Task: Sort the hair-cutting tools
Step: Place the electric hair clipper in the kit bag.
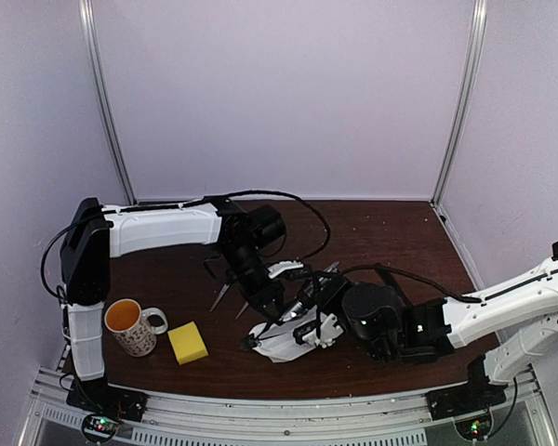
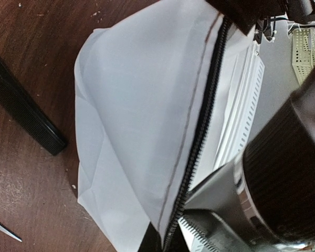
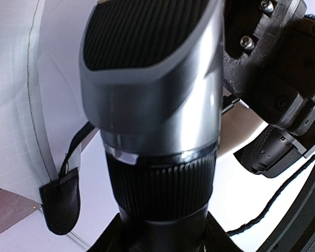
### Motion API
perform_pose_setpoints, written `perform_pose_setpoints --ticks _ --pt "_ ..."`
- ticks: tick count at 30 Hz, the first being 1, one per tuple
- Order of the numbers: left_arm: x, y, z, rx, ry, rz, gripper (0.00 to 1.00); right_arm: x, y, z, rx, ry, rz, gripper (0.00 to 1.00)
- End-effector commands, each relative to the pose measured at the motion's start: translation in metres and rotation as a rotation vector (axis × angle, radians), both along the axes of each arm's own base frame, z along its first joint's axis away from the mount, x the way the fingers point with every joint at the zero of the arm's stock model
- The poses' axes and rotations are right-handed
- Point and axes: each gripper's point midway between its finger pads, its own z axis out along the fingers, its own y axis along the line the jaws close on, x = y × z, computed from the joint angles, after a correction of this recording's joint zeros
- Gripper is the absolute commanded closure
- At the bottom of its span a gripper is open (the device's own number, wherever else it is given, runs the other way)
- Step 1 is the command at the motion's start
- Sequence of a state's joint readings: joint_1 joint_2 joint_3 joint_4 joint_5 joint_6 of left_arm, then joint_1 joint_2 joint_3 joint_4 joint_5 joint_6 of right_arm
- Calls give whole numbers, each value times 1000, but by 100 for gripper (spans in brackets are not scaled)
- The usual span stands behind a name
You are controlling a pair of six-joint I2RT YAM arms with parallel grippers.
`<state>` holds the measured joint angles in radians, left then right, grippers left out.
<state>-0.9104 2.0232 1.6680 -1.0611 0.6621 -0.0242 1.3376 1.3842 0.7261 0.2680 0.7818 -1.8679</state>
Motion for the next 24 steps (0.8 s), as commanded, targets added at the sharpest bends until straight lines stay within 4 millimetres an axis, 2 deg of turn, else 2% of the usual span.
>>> perform_pose_setpoints --ticks 1,9,14,18,24 --pt "-3 -10 1 -61 27 -25 100 3 -6 1 -2 -19 -31 100" --pt "-2 -9 0 -55 27 -20 100 3 -18 -14 -74 7 -59 100" --pt "-3 -7 -4 -48 33 -18 100 6 -24 -14 -57 20 -79 100" --pt "-2 -10 0 -63 34 -21 100 7 -20 -17 -68 12 -74 100" --pt "-4 -11 1 -71 45 -24 100 13 -1 -12 -55 -20 -72 100"
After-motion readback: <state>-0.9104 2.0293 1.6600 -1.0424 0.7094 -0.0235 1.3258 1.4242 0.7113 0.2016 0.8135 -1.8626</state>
